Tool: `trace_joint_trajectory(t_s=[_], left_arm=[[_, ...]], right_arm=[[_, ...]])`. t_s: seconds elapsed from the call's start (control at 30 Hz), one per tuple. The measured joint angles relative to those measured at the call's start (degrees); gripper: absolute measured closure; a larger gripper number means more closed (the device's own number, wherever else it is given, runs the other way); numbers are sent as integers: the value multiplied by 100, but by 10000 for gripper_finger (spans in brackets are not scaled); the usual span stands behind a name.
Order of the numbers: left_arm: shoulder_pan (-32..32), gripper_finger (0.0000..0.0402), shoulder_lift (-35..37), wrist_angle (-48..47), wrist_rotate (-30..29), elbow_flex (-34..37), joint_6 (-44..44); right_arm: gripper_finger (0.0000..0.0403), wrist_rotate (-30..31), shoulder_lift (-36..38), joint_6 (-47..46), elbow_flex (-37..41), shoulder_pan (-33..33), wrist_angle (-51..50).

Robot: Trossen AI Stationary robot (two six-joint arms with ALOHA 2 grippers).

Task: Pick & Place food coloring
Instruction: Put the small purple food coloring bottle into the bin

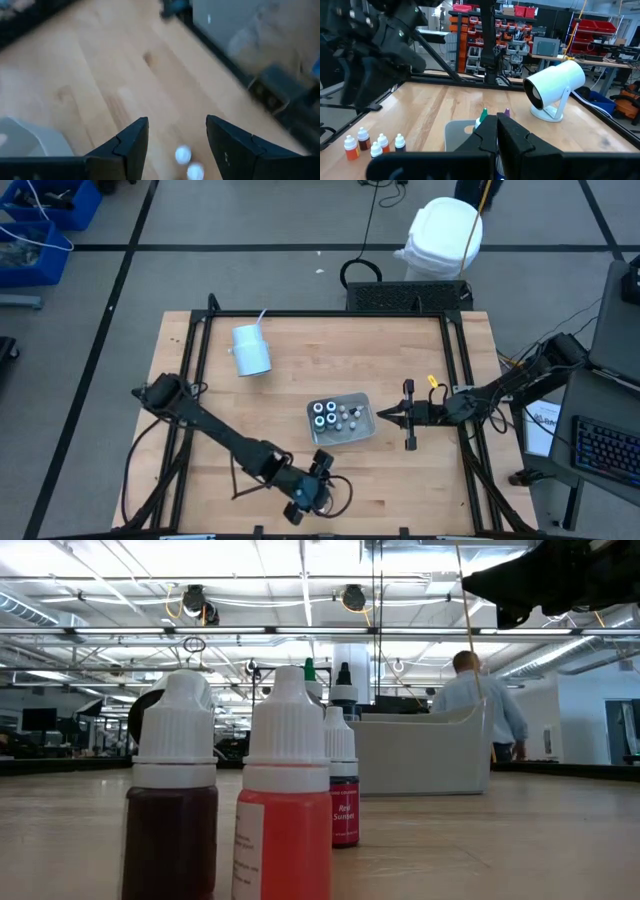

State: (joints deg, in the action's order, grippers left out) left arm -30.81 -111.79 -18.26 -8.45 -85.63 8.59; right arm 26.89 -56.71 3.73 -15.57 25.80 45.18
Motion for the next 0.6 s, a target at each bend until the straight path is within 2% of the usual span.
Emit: trace_joint_trajectory(t_s=[0.17, 0.33, 0.6], left_arm=[[176, 197, -229, -339, 542, -21, 442], [178, 197, -383, -481, 600, -23, 668], [323, 197, -370, -851, 561, -29, 385]], right_arm=[[399, -4, 0, -58, 0, 4, -119], [399, -7, 1, -149, 0, 4, -181], [399, -9, 0, -146, 0, 4, -178]])
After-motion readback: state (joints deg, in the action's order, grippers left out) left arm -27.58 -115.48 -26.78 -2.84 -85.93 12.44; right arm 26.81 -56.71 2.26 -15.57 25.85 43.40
